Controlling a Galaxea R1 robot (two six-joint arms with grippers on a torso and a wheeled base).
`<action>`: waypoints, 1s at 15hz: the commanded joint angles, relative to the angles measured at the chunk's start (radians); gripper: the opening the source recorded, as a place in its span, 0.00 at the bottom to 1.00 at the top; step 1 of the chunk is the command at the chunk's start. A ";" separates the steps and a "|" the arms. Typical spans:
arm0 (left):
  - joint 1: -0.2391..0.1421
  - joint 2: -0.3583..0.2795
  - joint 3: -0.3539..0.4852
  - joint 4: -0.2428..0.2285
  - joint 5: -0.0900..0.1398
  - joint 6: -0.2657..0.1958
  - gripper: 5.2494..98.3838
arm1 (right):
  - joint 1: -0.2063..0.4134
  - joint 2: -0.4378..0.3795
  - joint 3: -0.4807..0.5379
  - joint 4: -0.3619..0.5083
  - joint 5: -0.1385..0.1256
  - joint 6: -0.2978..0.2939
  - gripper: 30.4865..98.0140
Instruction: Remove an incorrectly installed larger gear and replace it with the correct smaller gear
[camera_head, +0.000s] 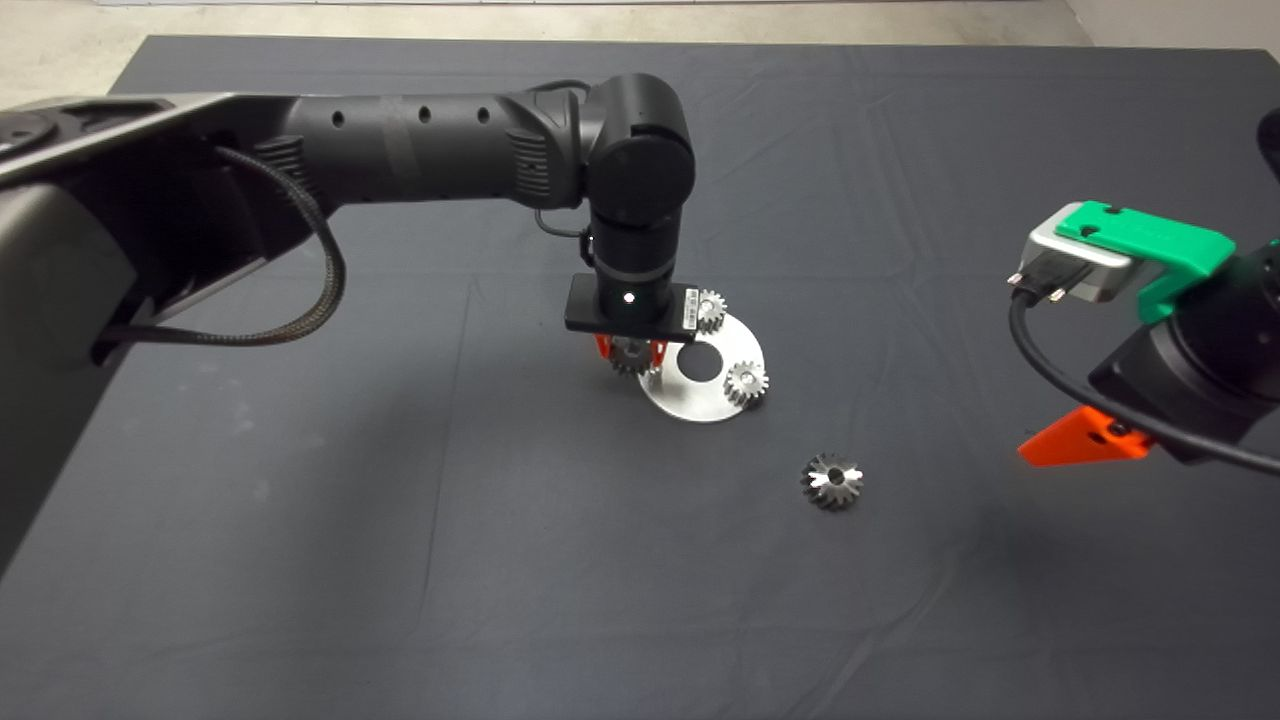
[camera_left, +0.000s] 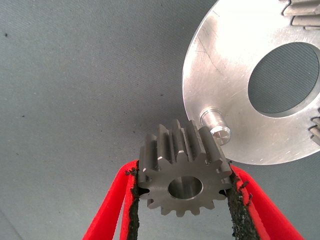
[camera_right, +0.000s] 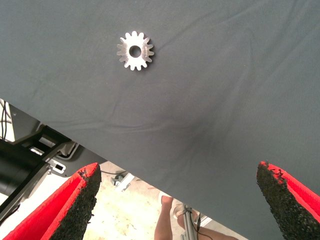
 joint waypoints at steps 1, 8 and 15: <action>-0.029 0.007 0.002 -0.027 -0.015 0.015 0.34 | 0.025 0.004 0.005 0.039 -0.117 0.009 0.77; -0.028 0.021 -0.024 -0.028 -0.079 0.017 0.34 | 0.025 0.007 0.002 0.039 -0.117 0.009 0.77; -0.025 0.024 -0.064 -0.054 -0.079 0.039 0.34 | 0.025 0.010 0.002 0.039 -0.117 0.009 0.77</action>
